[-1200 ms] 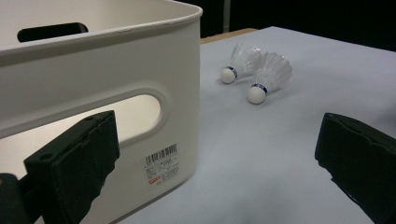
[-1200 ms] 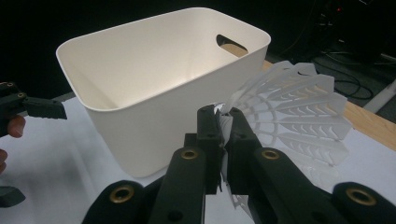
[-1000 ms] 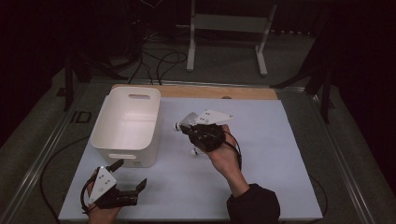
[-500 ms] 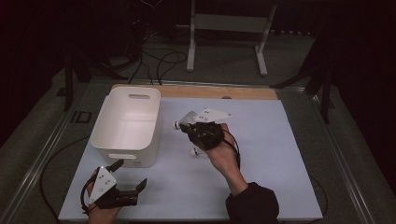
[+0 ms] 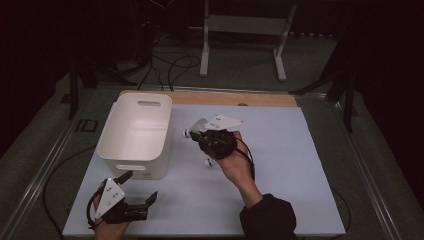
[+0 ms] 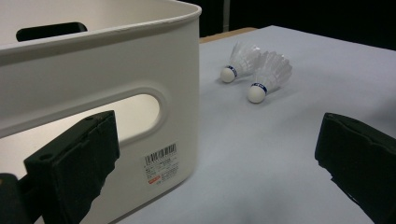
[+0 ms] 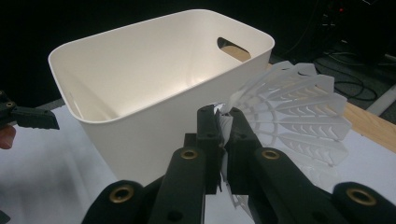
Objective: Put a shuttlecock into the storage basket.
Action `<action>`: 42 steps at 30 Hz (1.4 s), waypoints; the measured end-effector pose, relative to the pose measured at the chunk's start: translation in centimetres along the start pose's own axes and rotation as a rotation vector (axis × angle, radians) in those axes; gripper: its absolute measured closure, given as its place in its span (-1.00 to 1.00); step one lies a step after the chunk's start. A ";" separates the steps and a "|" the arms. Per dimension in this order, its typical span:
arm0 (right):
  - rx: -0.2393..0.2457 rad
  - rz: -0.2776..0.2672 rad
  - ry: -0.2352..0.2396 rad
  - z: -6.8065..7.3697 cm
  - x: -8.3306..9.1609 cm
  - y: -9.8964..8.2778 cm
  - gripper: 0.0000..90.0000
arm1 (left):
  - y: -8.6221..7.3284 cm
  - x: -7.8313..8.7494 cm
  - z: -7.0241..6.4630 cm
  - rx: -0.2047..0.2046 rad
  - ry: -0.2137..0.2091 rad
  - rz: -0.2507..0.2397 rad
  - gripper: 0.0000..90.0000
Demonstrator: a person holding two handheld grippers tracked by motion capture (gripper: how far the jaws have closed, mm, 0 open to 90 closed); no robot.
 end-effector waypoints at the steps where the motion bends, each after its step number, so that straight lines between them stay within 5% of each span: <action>1: 0.001 -0.001 0.000 0.0 0.0 0.0 0.92 | 0.0 0.0 0.0 -0.001 0.000 0.001 -0.99; 42: 0.010 -0.014 0.012 0.5 -1.8 1.9 0.92 | 0.0 0.0 0.0 0.002 0.002 -0.003 -0.99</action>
Point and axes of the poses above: each handheld gripper's, and its own axes: x roughly backward along the jaws, y roughly out of its top, z roughly to its left, the point moved 7 cm from there along -x, roughly forward along the jaws, and after that the axes turned 7 degrees about y, right-handed, at the moved point
